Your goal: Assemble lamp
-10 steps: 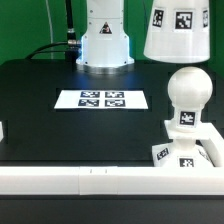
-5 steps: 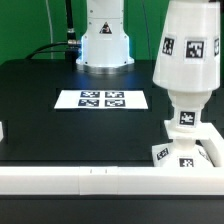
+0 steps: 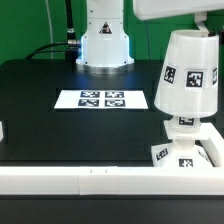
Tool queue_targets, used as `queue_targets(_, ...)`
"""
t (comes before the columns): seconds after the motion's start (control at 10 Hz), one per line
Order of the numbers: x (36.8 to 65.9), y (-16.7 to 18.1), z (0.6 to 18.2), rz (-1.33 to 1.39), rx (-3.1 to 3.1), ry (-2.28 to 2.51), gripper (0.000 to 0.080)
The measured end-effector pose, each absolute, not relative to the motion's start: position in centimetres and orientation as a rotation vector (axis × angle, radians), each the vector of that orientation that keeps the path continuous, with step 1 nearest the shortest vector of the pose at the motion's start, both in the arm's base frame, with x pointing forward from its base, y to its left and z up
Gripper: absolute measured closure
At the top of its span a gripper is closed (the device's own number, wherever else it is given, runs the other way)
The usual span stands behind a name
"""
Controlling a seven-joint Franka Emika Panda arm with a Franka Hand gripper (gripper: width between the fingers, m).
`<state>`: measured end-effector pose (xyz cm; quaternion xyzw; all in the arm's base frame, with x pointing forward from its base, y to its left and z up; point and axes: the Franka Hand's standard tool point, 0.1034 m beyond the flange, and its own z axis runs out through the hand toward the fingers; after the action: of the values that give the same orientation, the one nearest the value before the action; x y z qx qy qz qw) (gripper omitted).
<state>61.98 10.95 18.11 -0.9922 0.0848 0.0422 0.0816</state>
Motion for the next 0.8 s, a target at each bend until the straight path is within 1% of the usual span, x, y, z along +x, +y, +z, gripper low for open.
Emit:
queue_targets(0.5,61.44,10.98,17.55,0.145,-2.967,0.254,0.0752)
queue_targets(0.6,61.36,10.97,17.46,0.147,-2.967,0.255,0.0529)
queue_targets(0.7,61.29,10.93,17.39,0.15,-2.967,0.255,0.0529)
queue_targets(0.8,61.24,10.84,17.34,0.152,-2.967,0.257,0.0335)
